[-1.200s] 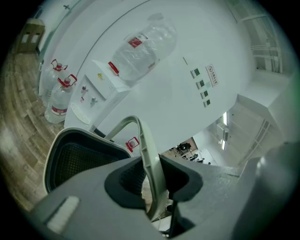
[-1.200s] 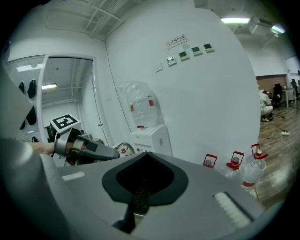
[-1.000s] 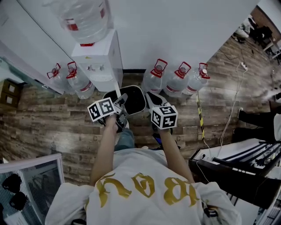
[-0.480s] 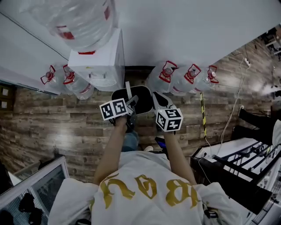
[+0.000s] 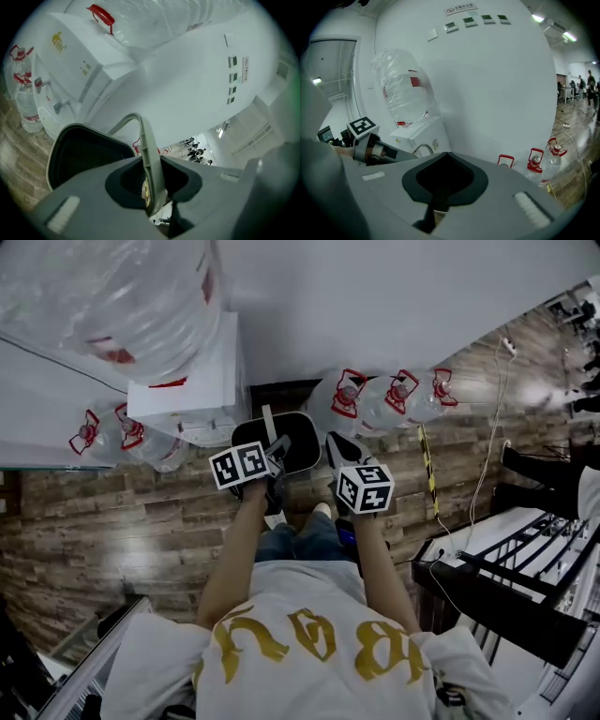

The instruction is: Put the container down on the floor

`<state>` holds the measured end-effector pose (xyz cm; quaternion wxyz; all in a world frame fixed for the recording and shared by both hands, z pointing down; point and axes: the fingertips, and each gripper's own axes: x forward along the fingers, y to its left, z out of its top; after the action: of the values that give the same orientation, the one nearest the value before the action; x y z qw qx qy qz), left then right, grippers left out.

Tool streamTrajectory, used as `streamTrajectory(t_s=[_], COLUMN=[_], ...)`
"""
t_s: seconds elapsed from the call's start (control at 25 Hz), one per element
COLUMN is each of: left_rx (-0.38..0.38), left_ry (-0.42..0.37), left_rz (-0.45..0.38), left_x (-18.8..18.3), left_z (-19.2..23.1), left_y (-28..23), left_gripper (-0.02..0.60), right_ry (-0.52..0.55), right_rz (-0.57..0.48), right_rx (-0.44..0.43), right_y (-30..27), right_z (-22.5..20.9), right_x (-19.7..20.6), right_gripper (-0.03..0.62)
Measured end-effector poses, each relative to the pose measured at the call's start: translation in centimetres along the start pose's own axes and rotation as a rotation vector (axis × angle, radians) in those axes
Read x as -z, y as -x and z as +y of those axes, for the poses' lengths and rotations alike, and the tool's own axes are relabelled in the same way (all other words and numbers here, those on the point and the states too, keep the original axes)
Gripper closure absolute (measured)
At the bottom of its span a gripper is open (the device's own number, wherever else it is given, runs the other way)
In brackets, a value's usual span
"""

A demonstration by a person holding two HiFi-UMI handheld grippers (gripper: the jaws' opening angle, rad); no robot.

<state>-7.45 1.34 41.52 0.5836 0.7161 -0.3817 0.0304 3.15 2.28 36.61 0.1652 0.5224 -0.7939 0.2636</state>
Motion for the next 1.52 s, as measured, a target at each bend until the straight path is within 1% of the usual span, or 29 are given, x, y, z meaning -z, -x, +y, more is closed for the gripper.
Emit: streamTrajectory(t_s=[0.16, 0.28, 0.52, 0.72, 1.0, 1.32, 1.52], left_rx=[0.008, 0.004, -0.003, -0.012, -0.034, -0.090, -0.127], left_ry=[-0.002, 0.002, 0.032, 0.035, 0.077, 0.065, 0.079], left_rz=[0.012, 0.017, 0.019, 0.034, 0.051, 0.081, 0.097], left_x=[-1.0, -1.4, -1.9, -2.1, -2.0, -2.3, -2.2], left_z=[-0.1, -0.1, 0.1, 0.6, 2.8, 6.1, 7.9], left_y=[-0.8, -1.2, -2.8, -4.5, -7.2, -11.3, -13.4], left_gripper=[0.500, 0.501, 0.500, 0.502, 0.503, 0.508, 0.509], right_ry=[-0.006, -0.012, -0.035, -0.032, -0.047, -0.060, -0.056], right_rz=[-0.017, -0.013, -0.005, -0.001, 0.078, 0.153, 0.195], right_rx=[0.014, 0.014, -0.002, -0.018, -0.032, -0.038, -0.058], right_y=[-0.6, -1.1, -2.4, -4.0, -6.2, -9.9, -11.7], right_z=[-0.6, -1.0, -1.9, -2.9, -5.1, -7.9, -9.1], right_x=[-1.2, -1.2, -0.9, -1.5, 0.3, 2.2, 3.4], right_gripper=[0.568, 0.568, 0.568, 0.568, 0.568, 0.568, 0.568])
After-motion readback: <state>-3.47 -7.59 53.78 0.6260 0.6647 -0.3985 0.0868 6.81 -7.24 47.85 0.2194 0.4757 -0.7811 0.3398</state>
